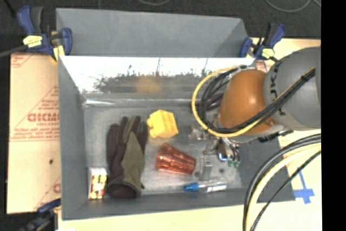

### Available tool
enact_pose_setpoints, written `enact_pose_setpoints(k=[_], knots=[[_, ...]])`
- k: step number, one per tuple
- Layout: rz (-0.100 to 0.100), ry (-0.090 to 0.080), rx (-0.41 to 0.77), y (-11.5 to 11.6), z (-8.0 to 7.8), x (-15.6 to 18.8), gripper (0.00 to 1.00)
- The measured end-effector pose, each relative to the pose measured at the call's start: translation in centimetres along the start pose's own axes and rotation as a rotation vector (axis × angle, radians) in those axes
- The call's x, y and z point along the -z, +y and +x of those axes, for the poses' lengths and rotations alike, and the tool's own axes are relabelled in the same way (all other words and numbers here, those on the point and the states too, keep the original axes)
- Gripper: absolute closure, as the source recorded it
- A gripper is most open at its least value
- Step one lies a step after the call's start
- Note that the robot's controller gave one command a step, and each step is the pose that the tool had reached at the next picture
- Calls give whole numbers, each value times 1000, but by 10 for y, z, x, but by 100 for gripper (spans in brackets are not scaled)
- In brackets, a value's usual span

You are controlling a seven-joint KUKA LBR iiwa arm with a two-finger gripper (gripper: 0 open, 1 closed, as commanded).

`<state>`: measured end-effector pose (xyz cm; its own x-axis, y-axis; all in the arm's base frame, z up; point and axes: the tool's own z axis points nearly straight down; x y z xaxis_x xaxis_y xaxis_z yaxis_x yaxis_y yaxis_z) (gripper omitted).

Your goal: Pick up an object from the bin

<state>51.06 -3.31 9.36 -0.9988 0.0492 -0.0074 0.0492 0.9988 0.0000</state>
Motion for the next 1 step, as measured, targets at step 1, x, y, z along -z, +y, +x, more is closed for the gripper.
enact_pose_setpoints(k=[1], knots=[[0,3,-109,46,13,6,0]])
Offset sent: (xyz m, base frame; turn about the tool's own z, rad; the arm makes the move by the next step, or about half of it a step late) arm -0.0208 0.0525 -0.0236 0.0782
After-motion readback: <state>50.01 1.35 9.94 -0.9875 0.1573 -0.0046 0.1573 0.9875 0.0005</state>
